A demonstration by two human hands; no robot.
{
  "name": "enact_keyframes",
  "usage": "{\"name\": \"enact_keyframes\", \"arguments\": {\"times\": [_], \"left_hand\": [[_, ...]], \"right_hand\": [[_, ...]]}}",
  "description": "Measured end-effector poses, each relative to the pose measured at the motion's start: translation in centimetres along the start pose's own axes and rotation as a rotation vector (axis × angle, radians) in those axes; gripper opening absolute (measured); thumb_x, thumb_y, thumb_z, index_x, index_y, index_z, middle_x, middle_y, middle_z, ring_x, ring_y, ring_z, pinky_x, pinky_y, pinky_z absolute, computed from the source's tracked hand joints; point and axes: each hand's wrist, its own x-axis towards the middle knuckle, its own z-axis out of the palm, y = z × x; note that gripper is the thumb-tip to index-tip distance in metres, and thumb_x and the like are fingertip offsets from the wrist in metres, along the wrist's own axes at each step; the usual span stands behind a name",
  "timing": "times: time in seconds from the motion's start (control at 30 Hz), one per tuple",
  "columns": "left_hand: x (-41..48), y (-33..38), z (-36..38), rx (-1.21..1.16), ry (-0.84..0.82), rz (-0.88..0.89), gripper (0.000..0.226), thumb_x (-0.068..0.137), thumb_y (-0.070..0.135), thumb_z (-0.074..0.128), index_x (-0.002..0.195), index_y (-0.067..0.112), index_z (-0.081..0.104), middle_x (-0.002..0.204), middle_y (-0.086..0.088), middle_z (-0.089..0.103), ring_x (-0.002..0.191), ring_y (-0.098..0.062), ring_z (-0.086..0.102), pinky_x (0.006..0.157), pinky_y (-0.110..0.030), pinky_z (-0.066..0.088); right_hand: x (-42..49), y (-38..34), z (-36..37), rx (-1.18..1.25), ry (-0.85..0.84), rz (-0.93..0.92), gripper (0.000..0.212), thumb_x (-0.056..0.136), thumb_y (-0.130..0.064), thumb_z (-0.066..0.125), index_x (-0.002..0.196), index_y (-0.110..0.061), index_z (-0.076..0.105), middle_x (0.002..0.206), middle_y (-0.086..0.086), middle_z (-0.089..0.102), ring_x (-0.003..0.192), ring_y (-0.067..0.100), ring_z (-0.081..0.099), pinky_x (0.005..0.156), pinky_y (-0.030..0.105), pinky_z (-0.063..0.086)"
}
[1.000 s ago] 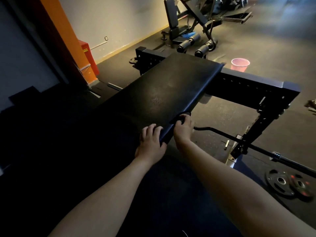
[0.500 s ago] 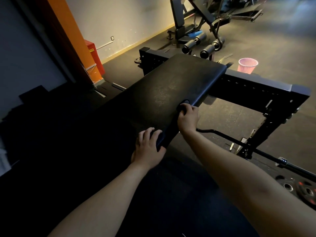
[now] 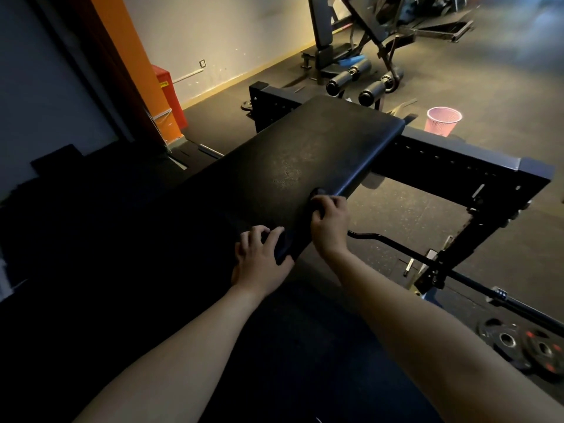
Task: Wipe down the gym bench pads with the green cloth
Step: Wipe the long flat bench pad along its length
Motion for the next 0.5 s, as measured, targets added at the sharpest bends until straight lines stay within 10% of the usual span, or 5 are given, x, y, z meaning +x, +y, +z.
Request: {"name": "enact_keyframes", "arguments": {"times": [0.2,0.5], "left_hand": [[-0.1,0.2,0.3,0.031,0.025,-0.013,0.064,0.09,0.057,0.053,0.147,0.041,0.029,0.144,0.003,0.022,0.135,-0.022,0.021,0.112,-0.043,0.028],[0.0,0.0,0.7,0.082,0.052,0.006,0.066,0.088,0.055,0.057,0.147,0.04,0.031,0.145,0.001,0.025,0.133,-0.024,0.024,0.11,-0.043,0.029]], "right_hand": [[3.8,0.9,-0.3,0.124,0.014,0.277,0.022,0.098,-0.023,0.05,0.117,-0.027,0.061,0.123,-0.002,0.042,0.119,0.021,0.04,0.104,0.045,0.045],[-4.4,0.3,2.2,0.177,-0.021,0.206,0.008,0.099,-0.027,0.047,0.101,-0.03,0.055,0.108,-0.006,0.045,0.096,0.01,0.051,0.085,0.032,0.046]]}}
